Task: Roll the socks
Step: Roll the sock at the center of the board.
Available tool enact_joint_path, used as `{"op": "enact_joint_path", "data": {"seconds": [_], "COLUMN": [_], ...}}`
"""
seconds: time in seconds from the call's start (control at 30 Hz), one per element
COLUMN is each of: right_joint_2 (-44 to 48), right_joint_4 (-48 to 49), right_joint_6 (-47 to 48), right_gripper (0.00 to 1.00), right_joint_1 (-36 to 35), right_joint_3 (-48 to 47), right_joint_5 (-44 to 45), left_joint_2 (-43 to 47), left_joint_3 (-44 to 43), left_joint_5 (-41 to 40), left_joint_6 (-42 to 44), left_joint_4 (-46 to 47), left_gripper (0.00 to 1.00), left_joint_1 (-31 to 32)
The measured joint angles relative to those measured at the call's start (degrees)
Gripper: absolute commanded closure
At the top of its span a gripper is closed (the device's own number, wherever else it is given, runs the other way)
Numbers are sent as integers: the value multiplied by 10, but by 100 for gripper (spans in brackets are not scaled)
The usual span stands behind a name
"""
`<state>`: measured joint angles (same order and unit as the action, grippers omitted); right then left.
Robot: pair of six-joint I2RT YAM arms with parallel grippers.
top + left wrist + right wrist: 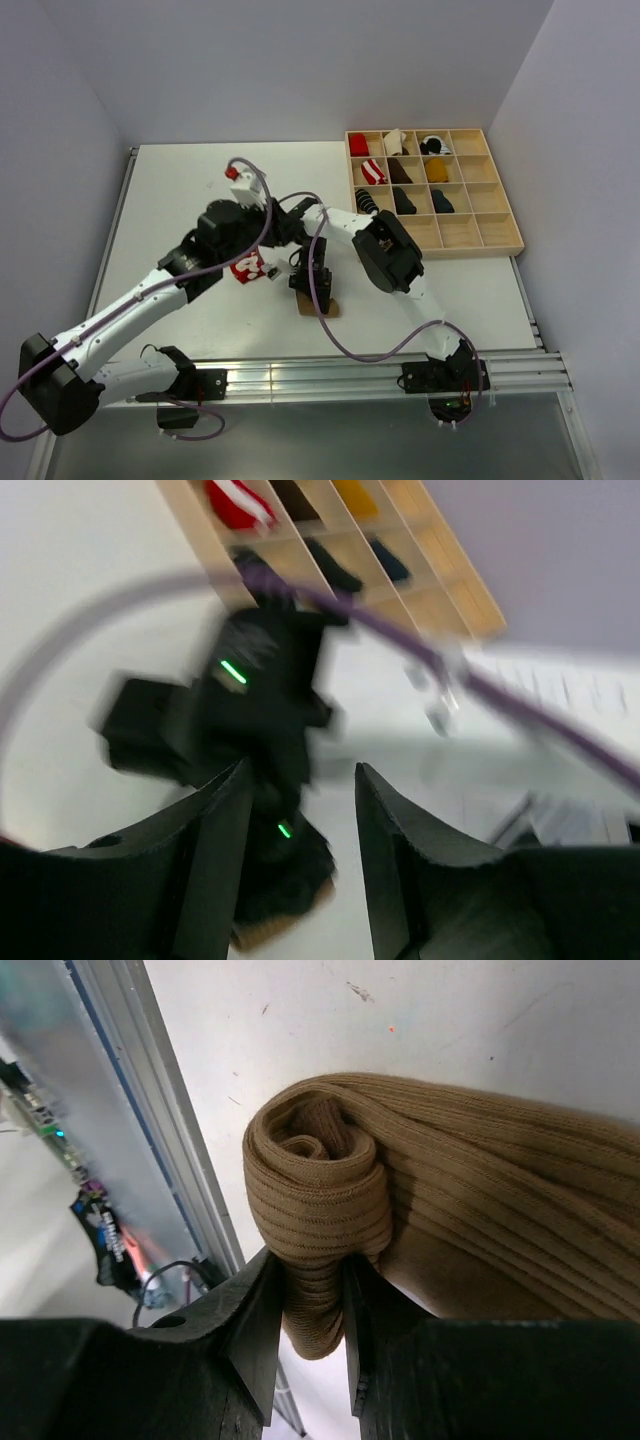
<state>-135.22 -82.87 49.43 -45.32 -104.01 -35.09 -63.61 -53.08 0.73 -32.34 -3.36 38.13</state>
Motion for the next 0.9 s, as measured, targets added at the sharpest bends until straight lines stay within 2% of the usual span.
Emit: {"op": "enact_joint_path", "data": {"seconds": [0.17,0.27,0.4,0.53,0.9], "right_joint_2": [-21,-26,-30,-35,-43], "right_joint_4": [-28,-35,-38,-45,-53], "right_joint_6": [-2,-4,-6,-6,-7], "right_gripper": [73,73,73,73,73], "right_joint_1": [2,2,2,3,11], "right_joint_3": [-24,-31,-35,-41,-45], "right_joint_5": [-2,-2,-2,-3,-19], "left_joint_2": [16,24,52,44,-75], "left_joint_3": [89,141,190,214,234], "left_joint_5": [-6,-19,-27,-39,-50], "left_joint_6": [5,2,-1,-4,-3], "left_joint_4": [10,10,22,50,106], "left_gripper": [50,49,50,50,46], "left_joint_1": [124,168,184,186,200]}}
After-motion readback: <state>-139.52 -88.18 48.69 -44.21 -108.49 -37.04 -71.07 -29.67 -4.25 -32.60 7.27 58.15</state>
